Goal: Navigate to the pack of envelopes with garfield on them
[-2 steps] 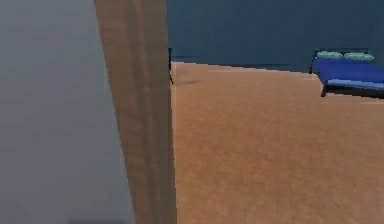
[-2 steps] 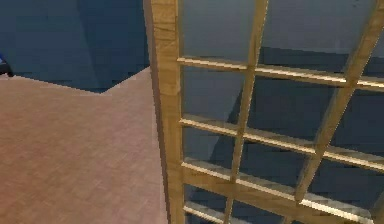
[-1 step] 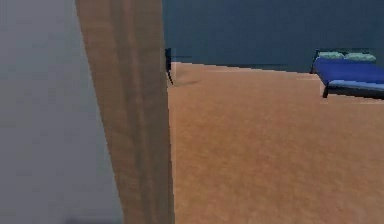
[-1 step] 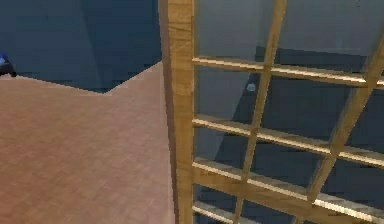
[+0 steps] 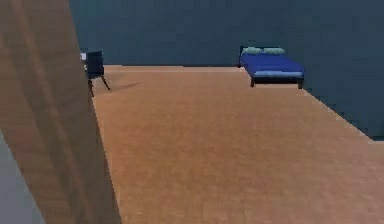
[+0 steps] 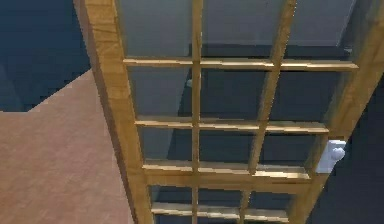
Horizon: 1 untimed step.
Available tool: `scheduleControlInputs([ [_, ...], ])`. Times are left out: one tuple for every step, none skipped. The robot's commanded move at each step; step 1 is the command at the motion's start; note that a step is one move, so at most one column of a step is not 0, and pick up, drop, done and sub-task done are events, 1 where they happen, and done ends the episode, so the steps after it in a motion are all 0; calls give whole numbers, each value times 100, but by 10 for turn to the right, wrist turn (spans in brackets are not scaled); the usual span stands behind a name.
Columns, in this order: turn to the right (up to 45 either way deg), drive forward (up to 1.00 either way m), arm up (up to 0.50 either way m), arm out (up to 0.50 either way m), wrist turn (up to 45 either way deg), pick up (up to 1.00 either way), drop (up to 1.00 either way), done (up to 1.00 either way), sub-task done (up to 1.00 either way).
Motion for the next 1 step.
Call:
scheduleControlInputs([
  [30, 0, 0, 0, 0, 0, 0, 0, 0],
])
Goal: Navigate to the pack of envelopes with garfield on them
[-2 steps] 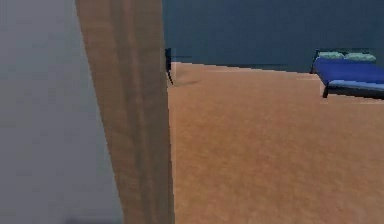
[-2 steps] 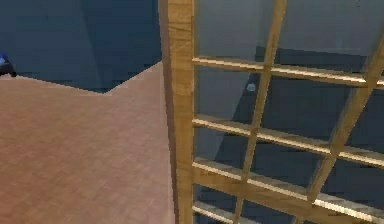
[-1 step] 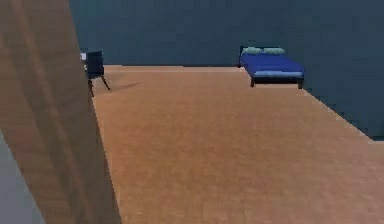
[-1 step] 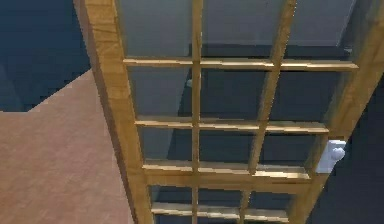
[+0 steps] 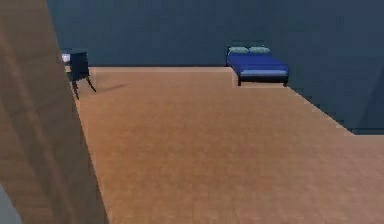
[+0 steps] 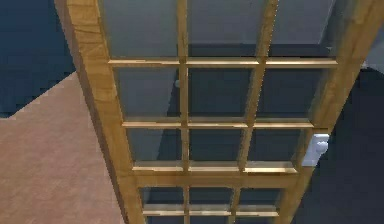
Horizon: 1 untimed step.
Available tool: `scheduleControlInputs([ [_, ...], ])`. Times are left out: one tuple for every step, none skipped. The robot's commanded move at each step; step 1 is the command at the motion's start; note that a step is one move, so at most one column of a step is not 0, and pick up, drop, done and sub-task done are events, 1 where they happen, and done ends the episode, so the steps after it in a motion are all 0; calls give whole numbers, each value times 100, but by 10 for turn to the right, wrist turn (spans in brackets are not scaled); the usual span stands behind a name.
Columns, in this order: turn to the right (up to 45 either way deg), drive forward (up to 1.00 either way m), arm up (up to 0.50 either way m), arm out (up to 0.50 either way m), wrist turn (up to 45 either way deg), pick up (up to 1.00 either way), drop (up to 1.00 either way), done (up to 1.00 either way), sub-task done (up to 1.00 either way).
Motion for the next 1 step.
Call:
scheduleControlInputs([
  [0, 75, 0, 0, 0, 0, 0, 0, 0],
])
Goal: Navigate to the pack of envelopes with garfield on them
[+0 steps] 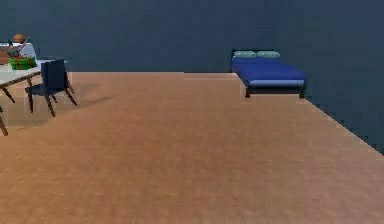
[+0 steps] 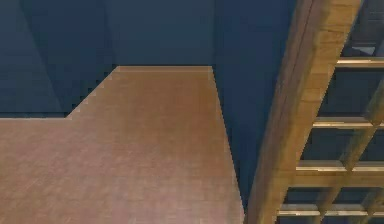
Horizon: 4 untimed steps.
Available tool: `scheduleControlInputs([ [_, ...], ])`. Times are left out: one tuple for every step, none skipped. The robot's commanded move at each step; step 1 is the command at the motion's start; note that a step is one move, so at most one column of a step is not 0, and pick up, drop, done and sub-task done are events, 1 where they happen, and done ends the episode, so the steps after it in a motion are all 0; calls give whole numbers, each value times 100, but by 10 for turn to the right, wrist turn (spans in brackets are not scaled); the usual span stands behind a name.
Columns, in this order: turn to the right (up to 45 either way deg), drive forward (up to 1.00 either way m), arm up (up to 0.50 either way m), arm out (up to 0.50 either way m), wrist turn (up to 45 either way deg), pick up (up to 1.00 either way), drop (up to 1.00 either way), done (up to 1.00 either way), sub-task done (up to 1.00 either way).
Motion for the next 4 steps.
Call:
scheduleControlInputs([
  [-450, 0, 0, 0, 0, 0, 0, 0, 0],
  [-450, 0, 0, 0, 0, 0, 0, 0, 0],
  [0, 100, 0, 0, 0, 0, 0, 0, 0],
  [0, 100, 0, 0, 0, 0, 0, 0, 0],
])
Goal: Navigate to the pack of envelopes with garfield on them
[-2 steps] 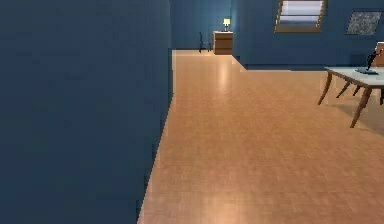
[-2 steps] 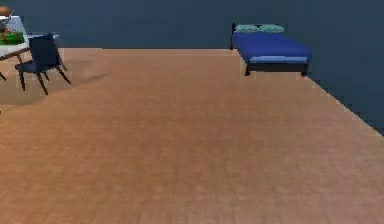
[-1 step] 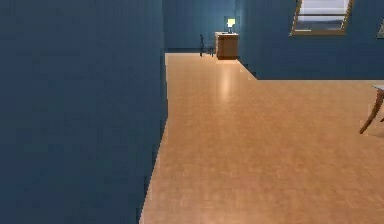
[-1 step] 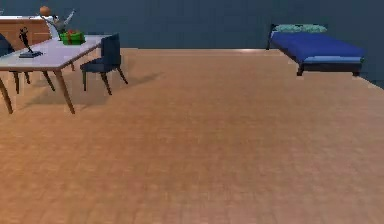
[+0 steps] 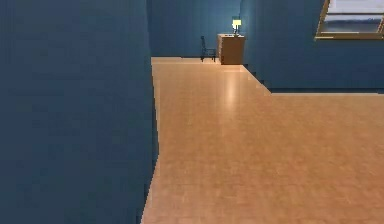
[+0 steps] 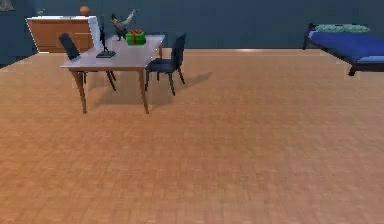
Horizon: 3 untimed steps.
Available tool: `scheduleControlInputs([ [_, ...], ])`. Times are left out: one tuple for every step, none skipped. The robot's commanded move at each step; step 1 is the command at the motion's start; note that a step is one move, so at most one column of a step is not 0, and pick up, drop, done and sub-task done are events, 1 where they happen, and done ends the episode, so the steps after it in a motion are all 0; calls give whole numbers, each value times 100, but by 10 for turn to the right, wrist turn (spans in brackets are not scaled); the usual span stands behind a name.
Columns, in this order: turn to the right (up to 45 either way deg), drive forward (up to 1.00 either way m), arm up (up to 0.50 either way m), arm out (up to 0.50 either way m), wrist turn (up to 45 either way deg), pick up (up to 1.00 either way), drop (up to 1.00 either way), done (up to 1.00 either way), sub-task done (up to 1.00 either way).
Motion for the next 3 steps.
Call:
scheduleControlInputs([
  [0, 100, 0, 0, 0, 0, 0, 0, 0],
  [0, 100, 0, 0, 0, 0, 0, 0, 0],
  [30, 0, 0, 0, 0, 0, 0, 0, 0],
])
